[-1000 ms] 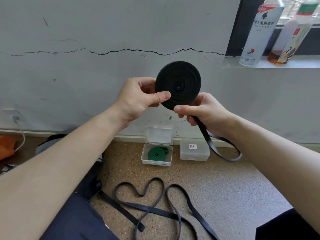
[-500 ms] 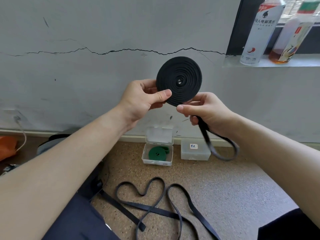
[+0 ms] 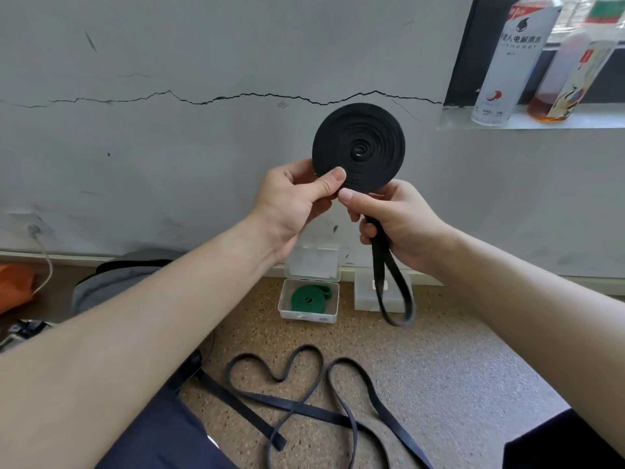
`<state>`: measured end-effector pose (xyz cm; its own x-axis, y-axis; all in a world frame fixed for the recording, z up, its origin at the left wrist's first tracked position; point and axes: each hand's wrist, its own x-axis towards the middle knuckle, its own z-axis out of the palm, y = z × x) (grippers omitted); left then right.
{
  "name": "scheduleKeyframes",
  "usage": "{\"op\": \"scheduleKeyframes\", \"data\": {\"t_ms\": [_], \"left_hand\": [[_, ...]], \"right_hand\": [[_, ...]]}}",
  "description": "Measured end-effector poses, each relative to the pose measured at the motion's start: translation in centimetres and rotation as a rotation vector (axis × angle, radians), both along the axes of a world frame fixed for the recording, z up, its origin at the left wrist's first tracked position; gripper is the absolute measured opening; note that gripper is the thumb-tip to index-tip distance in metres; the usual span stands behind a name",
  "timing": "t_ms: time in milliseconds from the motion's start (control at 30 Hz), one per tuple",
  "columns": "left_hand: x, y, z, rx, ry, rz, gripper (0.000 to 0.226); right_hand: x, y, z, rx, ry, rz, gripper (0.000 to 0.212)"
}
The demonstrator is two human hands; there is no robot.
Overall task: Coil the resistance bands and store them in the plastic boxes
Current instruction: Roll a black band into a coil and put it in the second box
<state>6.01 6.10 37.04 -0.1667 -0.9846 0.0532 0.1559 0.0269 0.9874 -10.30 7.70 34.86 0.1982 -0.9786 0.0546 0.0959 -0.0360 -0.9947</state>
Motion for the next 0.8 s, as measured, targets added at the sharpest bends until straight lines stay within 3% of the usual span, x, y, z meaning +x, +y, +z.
{"op": "scheduleKeyframes", "data": {"t_ms": [267, 333, 467, 533, 800], "left_hand": [[2.6, -0.8, 0.9, -0.225, -0.394, -0.032, 0.016], [2.5, -0.6, 0.8, -0.202, -0.352, -0.048, 0.015], [0.8, 0.3, 0.2, 0.012, 0.053, -0.112, 0.014], [0.0, 0.3, -0.2, 0.01, 0.127, -0.094, 0.012], [1.3, -0.4, 0.6, -0.102, -0.119, -0.019, 0.018]], "right_hand": [[-2.1, -0.2, 0.2, -0.008, 0.188, 0.064, 0.012], [-1.8, -0.1, 0.0, -0.02, 0.18, 0.093, 0.017], [-0.5, 0.0, 0.5, -0.028, 0.035, 0.032, 0.013], [0.1, 0.2, 0.6, -0.017, -0.025, -0.003, 0.014], [0.0, 0.3, 0.9, -0.009, 0.048, -0.011, 0.01]]}}
